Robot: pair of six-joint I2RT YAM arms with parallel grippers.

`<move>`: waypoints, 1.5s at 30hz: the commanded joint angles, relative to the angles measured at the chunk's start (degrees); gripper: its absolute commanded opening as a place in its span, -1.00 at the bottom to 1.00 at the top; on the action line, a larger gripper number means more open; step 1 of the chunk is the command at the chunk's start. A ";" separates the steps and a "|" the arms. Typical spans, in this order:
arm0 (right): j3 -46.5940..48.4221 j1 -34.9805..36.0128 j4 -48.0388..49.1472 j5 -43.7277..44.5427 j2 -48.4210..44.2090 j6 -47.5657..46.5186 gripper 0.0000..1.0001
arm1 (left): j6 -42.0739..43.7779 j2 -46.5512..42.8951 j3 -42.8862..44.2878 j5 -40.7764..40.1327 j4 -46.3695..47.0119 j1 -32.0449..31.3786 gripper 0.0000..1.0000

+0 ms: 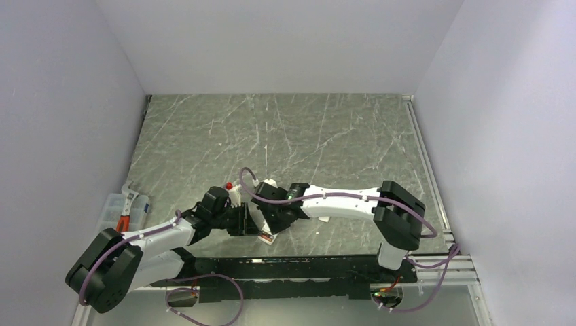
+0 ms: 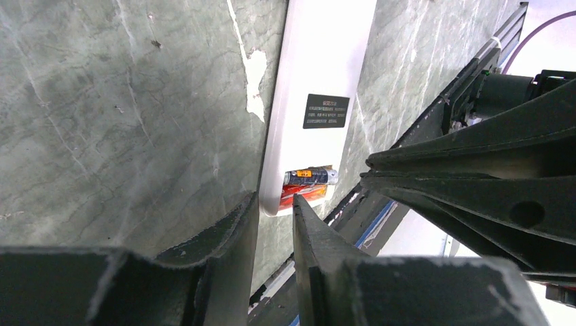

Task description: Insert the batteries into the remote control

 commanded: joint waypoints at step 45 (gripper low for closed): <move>-0.06 0.84 3.97 -2.48 2.94 0.88 -0.69 | 2.13 3.94 2.86 2.04 3.09 -0.28 -0.58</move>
